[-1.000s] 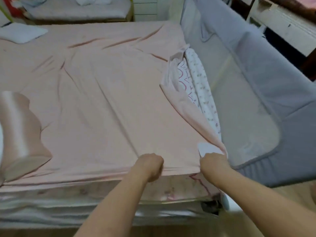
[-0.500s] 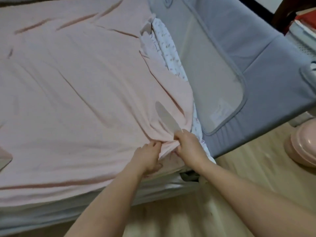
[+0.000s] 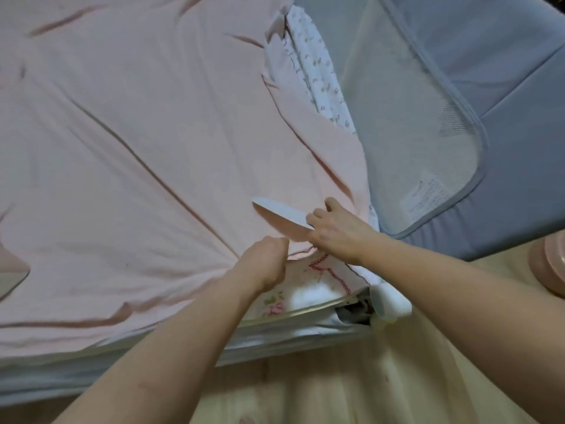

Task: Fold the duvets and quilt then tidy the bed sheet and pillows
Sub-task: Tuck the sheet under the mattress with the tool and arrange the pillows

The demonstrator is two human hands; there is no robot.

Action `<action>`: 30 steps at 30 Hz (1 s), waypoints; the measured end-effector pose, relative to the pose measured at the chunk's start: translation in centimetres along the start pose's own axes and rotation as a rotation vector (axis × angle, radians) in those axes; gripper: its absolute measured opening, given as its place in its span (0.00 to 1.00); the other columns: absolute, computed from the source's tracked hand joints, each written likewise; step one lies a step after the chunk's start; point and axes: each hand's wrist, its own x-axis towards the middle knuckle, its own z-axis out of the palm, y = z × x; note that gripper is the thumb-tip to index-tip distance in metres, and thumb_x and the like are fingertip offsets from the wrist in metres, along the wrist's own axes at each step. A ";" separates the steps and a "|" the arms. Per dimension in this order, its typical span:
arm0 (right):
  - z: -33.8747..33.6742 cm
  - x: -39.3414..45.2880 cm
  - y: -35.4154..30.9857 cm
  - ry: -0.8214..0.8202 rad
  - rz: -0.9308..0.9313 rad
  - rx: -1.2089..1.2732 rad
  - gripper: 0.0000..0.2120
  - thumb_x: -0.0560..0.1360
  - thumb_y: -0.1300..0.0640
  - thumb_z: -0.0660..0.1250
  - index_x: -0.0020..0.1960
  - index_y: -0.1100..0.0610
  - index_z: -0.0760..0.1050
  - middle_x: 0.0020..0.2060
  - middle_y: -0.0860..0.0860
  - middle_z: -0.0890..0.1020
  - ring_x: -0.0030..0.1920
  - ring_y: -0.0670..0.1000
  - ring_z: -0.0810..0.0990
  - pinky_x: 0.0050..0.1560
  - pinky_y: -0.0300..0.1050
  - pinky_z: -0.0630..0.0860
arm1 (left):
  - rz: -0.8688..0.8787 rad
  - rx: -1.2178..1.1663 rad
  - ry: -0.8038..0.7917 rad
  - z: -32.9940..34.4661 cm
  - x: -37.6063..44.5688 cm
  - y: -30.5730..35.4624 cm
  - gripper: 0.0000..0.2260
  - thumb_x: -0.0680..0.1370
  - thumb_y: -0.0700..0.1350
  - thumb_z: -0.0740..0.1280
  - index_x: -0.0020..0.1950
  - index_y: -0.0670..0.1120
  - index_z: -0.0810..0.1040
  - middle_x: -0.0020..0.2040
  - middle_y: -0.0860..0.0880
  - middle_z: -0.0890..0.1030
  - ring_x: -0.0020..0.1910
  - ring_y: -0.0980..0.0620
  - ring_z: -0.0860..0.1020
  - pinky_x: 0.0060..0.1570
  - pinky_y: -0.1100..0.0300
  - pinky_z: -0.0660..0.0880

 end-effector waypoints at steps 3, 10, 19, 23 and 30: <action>-0.5 -1.0 1.6 -0.065 0.035 0.176 0.18 0.70 0.71 0.59 0.56 0.57 0.73 0.38 0.53 0.71 0.46 0.58 0.75 0.61 0.52 0.67 | -0.075 0.105 0.056 -0.7 0.6 0.7 0.11 0.77 0.34 0.57 0.56 0.42 0.74 0.56 0.42 0.75 0.54 0.41 0.75 0.45 0.53 0.68; -2.7 -1.8 2.8 -0.025 0.141 0.101 0.33 0.75 0.60 0.63 0.76 0.51 0.54 0.51 0.56 0.72 0.37 0.55 0.72 0.32 0.47 0.66 | -0.145 -0.062 0.064 -5.3 0.6 1.5 0.13 0.79 0.46 0.57 0.61 0.41 0.69 0.57 0.38 0.77 0.53 0.38 0.75 0.46 0.53 0.69; -4.4 -5.6 2.5 -0.302 0.383 -0.091 0.16 0.75 0.69 0.59 0.60 0.59 0.75 0.57 0.51 0.78 0.57 0.55 0.78 0.37 0.43 0.70 | 0.023 -0.024 -0.084 -4.8 0.0 6.1 0.21 0.75 0.50 0.64 0.65 0.44 0.67 0.55 0.41 0.78 0.52 0.41 0.76 0.50 0.50 0.75; -1.9 -8.2 1.3 -0.209 0.343 -0.178 0.16 0.76 0.67 0.57 0.61 0.59 0.72 0.55 0.58 0.76 0.55 0.57 0.71 0.51 0.51 0.68 | 0.043 -0.017 -0.094 -2.5 0.4 5.6 0.14 0.78 0.46 0.60 0.63 0.45 0.75 0.59 0.44 0.79 0.57 0.43 0.75 0.54 0.52 0.74; 0.9 -11.9 1.5 -0.220 0.225 0.035 0.22 0.74 0.67 0.63 0.66 0.58 0.63 0.58 0.61 0.66 0.47 0.56 0.74 0.38 0.47 0.71 | 0.089 -0.114 -0.108 2.1 0.4 5.6 0.19 0.82 0.44 0.57 0.73 0.50 0.68 0.66 0.46 0.76 0.63 0.44 0.73 0.57 0.55 0.70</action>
